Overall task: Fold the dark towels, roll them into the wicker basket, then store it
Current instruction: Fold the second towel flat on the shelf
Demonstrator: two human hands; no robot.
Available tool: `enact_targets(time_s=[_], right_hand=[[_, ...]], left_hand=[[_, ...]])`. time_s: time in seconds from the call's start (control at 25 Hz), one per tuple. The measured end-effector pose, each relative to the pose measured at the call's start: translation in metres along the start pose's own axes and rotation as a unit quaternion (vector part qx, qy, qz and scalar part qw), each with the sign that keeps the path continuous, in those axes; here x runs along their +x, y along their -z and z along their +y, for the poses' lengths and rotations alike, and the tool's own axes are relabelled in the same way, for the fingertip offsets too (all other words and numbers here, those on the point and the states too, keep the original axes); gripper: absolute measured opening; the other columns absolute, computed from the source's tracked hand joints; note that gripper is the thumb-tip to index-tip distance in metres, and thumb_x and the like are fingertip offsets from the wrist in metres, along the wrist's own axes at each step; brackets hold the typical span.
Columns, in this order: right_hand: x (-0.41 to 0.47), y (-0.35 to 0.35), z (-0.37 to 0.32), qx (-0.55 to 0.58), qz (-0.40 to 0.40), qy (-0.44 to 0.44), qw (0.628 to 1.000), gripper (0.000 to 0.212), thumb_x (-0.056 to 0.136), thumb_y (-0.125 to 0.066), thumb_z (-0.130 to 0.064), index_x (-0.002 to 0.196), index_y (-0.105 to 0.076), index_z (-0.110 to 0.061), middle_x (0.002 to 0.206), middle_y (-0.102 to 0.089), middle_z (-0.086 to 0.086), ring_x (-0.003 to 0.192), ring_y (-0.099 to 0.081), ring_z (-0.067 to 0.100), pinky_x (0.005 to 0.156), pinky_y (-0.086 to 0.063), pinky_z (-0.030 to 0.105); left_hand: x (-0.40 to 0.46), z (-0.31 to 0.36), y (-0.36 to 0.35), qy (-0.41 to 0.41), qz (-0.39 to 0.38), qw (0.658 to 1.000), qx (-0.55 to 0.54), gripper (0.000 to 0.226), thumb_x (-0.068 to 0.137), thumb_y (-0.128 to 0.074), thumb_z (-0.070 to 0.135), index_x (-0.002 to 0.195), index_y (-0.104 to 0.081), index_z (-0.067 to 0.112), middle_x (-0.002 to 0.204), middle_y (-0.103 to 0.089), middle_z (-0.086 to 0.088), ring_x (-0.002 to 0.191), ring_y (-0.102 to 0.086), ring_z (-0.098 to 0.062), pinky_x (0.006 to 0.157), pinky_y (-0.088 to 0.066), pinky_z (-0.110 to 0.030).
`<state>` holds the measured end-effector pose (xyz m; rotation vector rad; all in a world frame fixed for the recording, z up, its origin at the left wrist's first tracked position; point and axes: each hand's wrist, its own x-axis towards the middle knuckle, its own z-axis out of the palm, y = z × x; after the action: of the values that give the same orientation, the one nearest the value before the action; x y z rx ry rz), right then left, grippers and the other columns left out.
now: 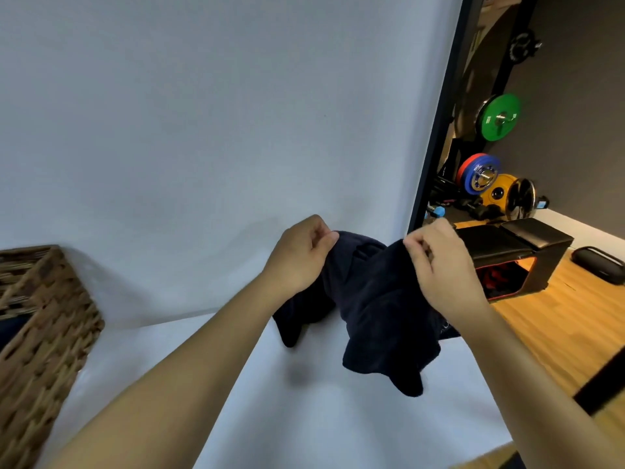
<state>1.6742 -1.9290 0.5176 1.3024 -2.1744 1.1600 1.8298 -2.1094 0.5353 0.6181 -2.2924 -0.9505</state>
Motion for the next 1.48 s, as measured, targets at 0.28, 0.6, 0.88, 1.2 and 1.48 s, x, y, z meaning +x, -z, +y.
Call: enact_targets(time_s=[0.28, 0.6, 0.88, 1.2, 1.48], right_hand=[[0.048, 0.025, -0.029, 0.176, 0.151, -0.036, 0.972, 0.017, 0.106, -0.047, -0.024, 0.095, -0.056, -0.014, 0.071, -0.058, 0.004, 0.066, -0.057, 0.019, 0.064, -0.046, 0.028], [0.06, 0.029, -0.06, 0.257, 0.193, -0.002, 0.947, 0.014, 0.104, -0.051, -0.013, 0.093, -0.059, -0.009, 0.073, -0.056, -0.011, 0.066, -0.053, -0.003, 0.063, -0.041, 0.013], [0.063, 0.025, -0.068, 0.239, 0.1, -0.024, 0.966, 0.016, 0.097, -0.063, -0.031, 0.106, -0.058, -0.019, 0.085, -0.071, -0.014, 0.083, -0.065, -0.003, 0.079, -0.051, 0.024], [-0.008, 0.008, -0.025, 0.039, -0.045, -0.088, 0.994, 0.036, 0.085, -0.067, -0.059, 0.099, -0.056, -0.028, 0.09, -0.062, -0.009, 0.082, -0.061, 0.015, 0.07, -0.055, 0.041], [0.023, 0.03, -0.061, 0.295, 0.04, -0.136, 0.945, 0.048, 0.102, -0.053, -0.042, 0.081, -0.056, 0.002, 0.073, -0.057, 0.021, 0.065, -0.054, 0.025, 0.063, -0.047, 0.044]], left_hand=[[0.033, 0.04, 0.021, 0.032, 0.073, 0.994, -0.078, 0.025, 0.103, -0.054, 0.032, 0.083, -0.055, 0.017, 0.084, -0.064, -0.004, 0.075, -0.061, -0.019, 0.072, -0.05, -0.034], [0.003, 0.077, 0.013, -0.045, -0.131, 0.989, -0.06, 0.034, 0.092, -0.065, 0.052, 0.117, -0.068, 0.029, 0.108, -0.071, 0.016, 0.101, -0.066, 0.001, 0.088, -0.051, -0.019], [0.008, 0.091, 0.006, -0.014, -0.001, 0.993, -0.115, 0.021, 0.1, -0.061, 0.026, 0.093, -0.069, 0.007, 0.08, -0.076, -0.011, 0.068, -0.074, -0.022, 0.075, -0.062, -0.042], [0.021, 0.105, 0.047, 0.037, 0.109, 0.981, -0.156, 0.03, 0.095, -0.069, 0.024, 0.077, -0.055, 0.004, 0.069, -0.065, -0.016, 0.056, -0.07, -0.023, 0.057, -0.06, -0.035], [0.01, 0.11, 0.049, 0.038, 0.104, 0.971, -0.211, 0.038, 0.091, -0.066, 0.054, 0.095, -0.059, 0.017, 0.096, -0.073, 0.0, 0.085, -0.073, -0.013, 0.079, -0.063, -0.039]])
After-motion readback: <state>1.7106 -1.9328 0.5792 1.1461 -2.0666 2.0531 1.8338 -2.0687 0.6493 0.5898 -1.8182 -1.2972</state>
